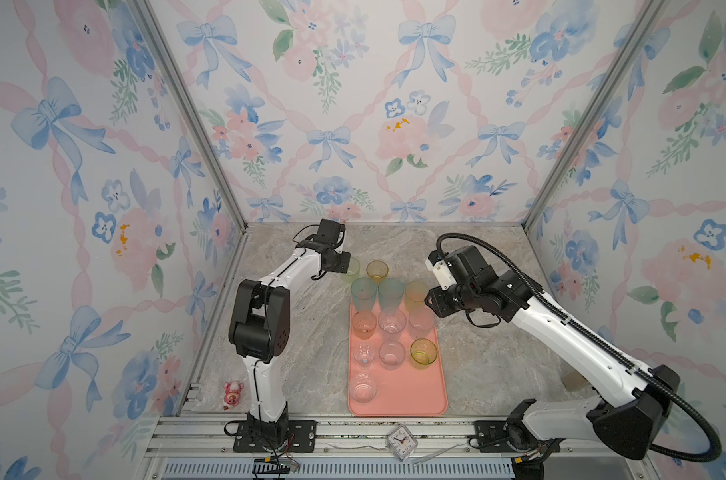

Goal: Place the glasses into the tray
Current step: 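Raise the right gripper away while the left gripper grasps the green cup beyond the tray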

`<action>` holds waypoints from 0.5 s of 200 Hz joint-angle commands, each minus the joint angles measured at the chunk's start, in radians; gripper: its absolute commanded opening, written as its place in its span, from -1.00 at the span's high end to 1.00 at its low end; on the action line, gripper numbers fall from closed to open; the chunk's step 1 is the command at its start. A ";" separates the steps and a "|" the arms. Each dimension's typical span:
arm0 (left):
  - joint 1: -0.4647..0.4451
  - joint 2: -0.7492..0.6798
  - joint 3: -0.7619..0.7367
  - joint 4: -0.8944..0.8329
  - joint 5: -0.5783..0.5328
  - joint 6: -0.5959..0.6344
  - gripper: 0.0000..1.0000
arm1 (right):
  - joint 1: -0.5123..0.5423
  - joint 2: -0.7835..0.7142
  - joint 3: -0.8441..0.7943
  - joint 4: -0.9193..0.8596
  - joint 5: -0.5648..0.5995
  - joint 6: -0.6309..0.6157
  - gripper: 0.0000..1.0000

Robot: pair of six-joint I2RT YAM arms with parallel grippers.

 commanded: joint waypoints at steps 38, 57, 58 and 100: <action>0.019 -0.082 -0.056 -0.010 -0.025 0.018 1.00 | -0.012 -0.015 -0.016 0.015 -0.003 0.001 0.25; 0.031 -0.118 -0.084 -0.010 -0.032 0.018 1.00 | -0.012 -0.013 -0.020 0.017 0.000 -0.001 0.25; 0.031 -0.120 -0.085 -0.010 -0.033 0.018 1.00 | -0.012 -0.014 -0.021 0.017 0.000 0.000 0.25; 0.039 -0.231 -0.145 -0.010 -0.047 0.009 1.00 | -0.015 -0.021 -0.048 0.035 -0.001 0.009 0.25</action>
